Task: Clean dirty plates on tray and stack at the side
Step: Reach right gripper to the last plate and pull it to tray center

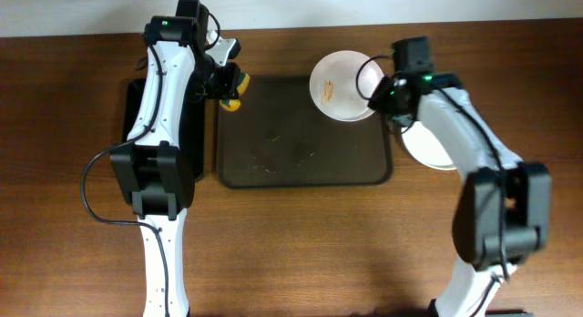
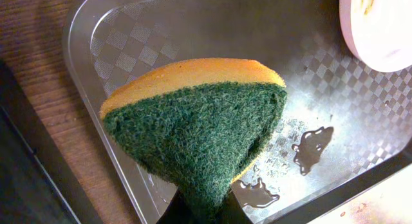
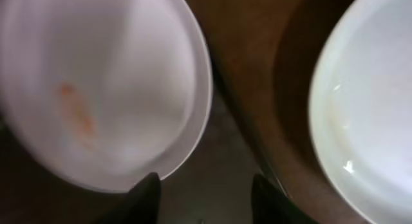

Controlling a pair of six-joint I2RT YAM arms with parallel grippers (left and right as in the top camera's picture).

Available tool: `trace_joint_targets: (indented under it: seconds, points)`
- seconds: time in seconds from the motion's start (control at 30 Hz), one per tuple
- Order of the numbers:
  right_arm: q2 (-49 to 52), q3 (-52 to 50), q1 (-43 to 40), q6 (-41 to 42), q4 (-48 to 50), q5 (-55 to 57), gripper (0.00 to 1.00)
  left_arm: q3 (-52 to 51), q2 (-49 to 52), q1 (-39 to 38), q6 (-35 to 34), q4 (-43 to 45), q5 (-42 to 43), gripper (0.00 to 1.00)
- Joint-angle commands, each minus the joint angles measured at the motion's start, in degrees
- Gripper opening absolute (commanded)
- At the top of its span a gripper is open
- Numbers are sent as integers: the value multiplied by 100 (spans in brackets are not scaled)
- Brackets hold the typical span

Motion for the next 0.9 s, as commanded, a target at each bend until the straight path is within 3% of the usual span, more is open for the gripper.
trace_joint_targets:
  seconds: [0.0, 0.43, 0.6, 0.87]
  points:
    - [374, 39, 275, 562, 264, 507, 43, 66, 28, 24, -74, 11, 0, 1]
    - [925, 37, 407, 726, 522, 772, 21, 66, 28, 24, -74, 11, 0, 1]
    - [949, 37, 415, 673, 516, 658, 5, 66, 28, 22, -74, 2, 2, 1]
    - [949, 37, 848, 442, -98, -79, 4, 66, 28, 22, -74, -9, 2, 1]
